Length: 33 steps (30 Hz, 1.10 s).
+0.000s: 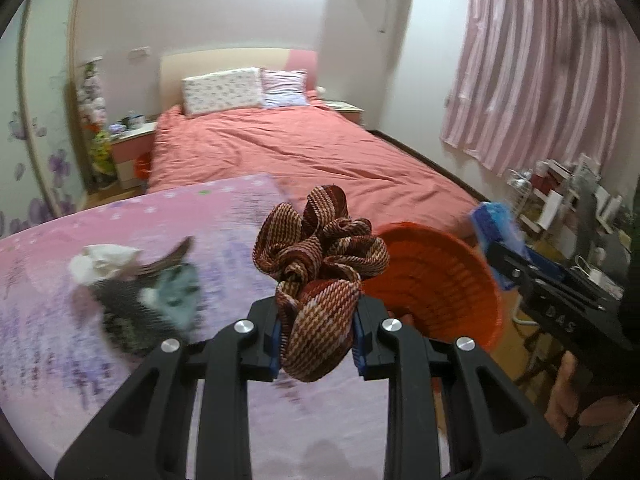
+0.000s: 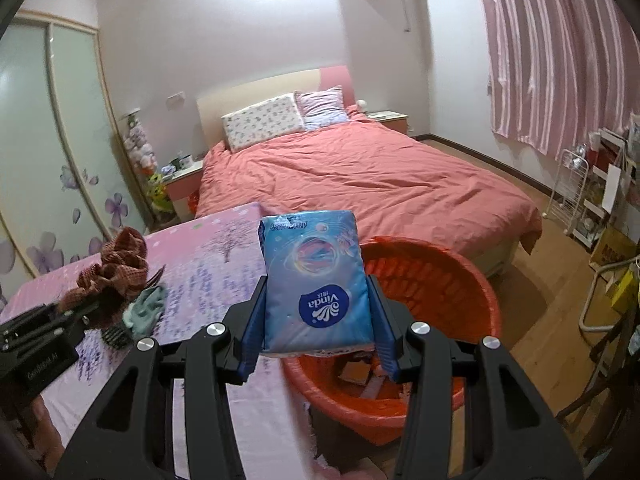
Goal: Collect trash
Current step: 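Carry scrunchie and tissue pack over the orange basket and open both tools, then grasp the black mesh pad with the right tool while the left tool grasps the floral cloth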
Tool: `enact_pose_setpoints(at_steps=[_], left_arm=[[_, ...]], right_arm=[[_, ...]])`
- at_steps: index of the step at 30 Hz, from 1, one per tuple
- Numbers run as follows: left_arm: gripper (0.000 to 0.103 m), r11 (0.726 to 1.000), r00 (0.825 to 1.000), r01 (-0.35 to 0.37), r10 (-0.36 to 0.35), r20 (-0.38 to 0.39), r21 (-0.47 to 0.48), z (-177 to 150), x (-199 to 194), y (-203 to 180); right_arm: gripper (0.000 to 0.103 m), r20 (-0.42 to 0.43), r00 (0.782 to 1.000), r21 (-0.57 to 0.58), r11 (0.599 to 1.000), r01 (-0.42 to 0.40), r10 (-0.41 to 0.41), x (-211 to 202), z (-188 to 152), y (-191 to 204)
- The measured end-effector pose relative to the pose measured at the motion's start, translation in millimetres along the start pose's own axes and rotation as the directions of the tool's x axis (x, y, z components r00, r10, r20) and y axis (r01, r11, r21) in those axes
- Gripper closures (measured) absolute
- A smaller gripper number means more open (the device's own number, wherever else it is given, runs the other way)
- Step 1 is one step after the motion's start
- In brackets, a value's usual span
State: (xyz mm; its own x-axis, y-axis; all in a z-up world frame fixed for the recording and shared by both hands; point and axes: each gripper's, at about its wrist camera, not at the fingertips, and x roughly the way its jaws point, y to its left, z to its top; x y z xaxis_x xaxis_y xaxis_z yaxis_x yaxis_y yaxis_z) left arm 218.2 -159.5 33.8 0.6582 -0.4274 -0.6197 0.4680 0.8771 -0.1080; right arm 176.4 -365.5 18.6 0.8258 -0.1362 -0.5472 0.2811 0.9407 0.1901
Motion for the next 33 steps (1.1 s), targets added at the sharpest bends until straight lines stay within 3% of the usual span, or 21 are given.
enact_pose_setpoints(at_steps=[8, 10, 14, 17, 24, 33], left_arm=[[0.075, 0.993, 0.994, 0.104, -0.101, -0.048, 0.061, 5.5, 56.8, -64.4], [0.063, 0.991, 0.992, 0.109, -0.104, -0.069, 0.077, 6.5, 76.1, -78.8], [0.051, 0.993, 0.992, 0.07, -0.059, -0.112, 0.099, 2.9, 108.3, -85.5], [0.048, 0.996, 0.99, 0.031, -0.019, -0.137, 0.088, -7.1, 121.1, -73.7], [0.04, 0.992, 0.99, -0.076, 0.087, -0.11, 0.096, -23.9, 101.8, -30.3], [0.038, 0.981, 0.977, -0.194, 0.193, -0.093, 0.0, -42.7, 50.9, 51.9]], right_arm=[[0.055, -0.006, 1.0, 0.093, 0.995, 0.027, -0.026, 23.9, 6.5, -47.2], [0.054, -0.015, 0.999, 0.111, 0.993, 0.034, -0.032, 33.7, 6.6, -55.7], [0.044, -0.056, 0.998, 0.139, 0.989, 0.041, -0.033, 59.2, 1.6, -71.0], [0.041, -0.079, 0.996, 0.154, 0.986, 0.057, -0.045, 68.3, -7.9, -78.8], [0.041, -0.109, 0.993, 0.132, 0.99, 0.058, -0.044, 66.5, -18.4, -67.7], [0.041, -0.148, 0.988, 0.032, 0.999, -0.031, 0.035, 61.6, -24.9, -6.9]])
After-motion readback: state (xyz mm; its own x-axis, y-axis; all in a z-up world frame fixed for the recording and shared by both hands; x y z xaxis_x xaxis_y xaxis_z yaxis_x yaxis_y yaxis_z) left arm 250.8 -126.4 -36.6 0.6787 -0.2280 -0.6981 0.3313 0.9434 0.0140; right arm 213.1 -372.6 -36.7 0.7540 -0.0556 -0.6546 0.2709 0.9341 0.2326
